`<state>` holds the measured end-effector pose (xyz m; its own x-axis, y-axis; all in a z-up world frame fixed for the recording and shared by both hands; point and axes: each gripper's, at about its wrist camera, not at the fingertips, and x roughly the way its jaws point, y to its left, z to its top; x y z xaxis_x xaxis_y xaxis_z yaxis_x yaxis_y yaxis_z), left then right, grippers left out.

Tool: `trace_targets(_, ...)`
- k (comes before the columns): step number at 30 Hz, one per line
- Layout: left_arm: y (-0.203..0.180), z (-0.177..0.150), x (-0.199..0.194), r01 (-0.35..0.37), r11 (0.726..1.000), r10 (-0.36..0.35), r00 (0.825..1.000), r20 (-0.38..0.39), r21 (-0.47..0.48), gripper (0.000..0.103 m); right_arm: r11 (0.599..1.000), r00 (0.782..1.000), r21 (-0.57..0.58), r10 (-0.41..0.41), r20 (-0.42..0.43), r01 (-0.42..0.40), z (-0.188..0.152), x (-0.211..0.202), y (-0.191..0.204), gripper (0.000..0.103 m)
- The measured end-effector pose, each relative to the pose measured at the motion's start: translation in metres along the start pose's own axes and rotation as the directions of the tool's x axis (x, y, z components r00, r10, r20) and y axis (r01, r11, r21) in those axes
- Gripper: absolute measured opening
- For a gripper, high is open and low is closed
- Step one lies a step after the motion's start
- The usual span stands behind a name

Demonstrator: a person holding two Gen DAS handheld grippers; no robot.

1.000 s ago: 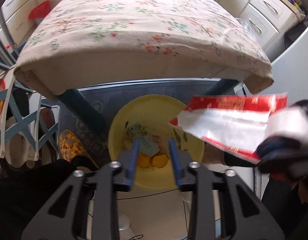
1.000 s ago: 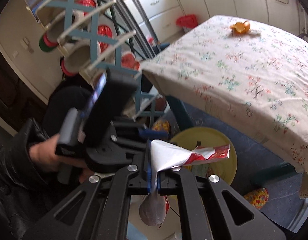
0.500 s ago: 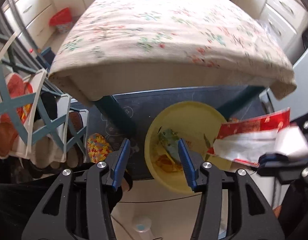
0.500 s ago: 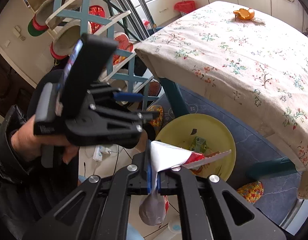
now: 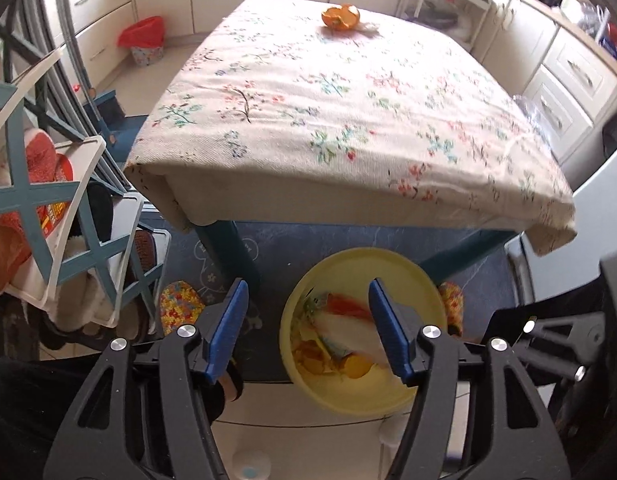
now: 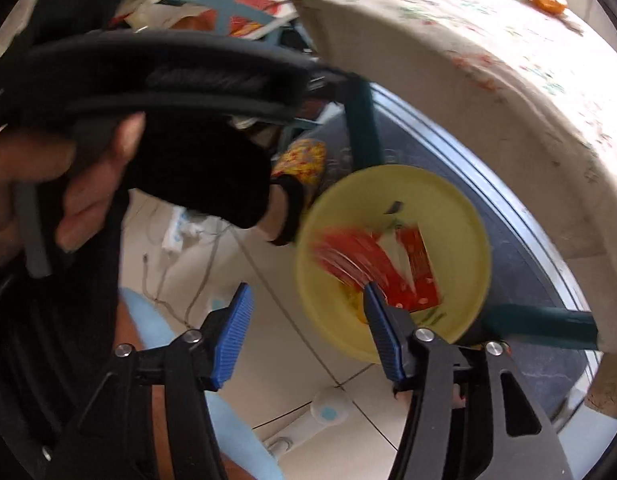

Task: Collect trash
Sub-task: 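Open both tools to drop the peel and packet into the bucket, then move both tools back over the table toward the last peel and tissue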

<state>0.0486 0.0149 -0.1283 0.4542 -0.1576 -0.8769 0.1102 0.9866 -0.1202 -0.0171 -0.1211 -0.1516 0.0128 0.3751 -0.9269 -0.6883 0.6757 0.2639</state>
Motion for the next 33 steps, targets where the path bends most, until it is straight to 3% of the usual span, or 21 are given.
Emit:
trace_targets(1,0.001,0.001,-0.001,0.005,1.0,-0.005,1.0,0.007,-0.008,0.061,1.0,1.0,-0.004,-0.003,-0.002,0.003,0.0,0.0,0.001,0.066)
trace_targets(4,0.001,0.001,-0.004,-0.002,1.0,0.002,1.0,0.027,-0.011,0.063,0.999,1.0,0.022,-0.029,-0.006,0.029,0.0,0.0,-0.004,0.066)
trace_targets(7,0.003,0.002,-0.006,-0.005,1.0,0.006,0.999,0.043,-0.02,0.063,0.997,0.998,0.061,-0.046,0.039,0.044,0.0,-0.01,-0.011,0.069)
trace_targets(13,0.006,0.005,-0.012,-0.025,0.999,0.028,0.996,0.082,-0.038,0.071,0.965,0.975,0.204,-0.192,0.114,0.167,0.002,-0.031,-0.041,0.075)
trace_targets(23,0.008,0.008,-0.02,-0.061,0.996,0.069,0.988,0.137,-0.062,0.09,0.91,0.923,0.382,-0.274,0.27,0.158,0.0,-0.072,-0.071,0.083)
trace_targets(33,0.007,0.009,-0.027,-0.067,0.994,0.081,0.98,0.183,-0.081,0.095,0.884,0.881,0.449,-0.308,0.358,0.127,-0.006,-0.094,-0.079,0.083)
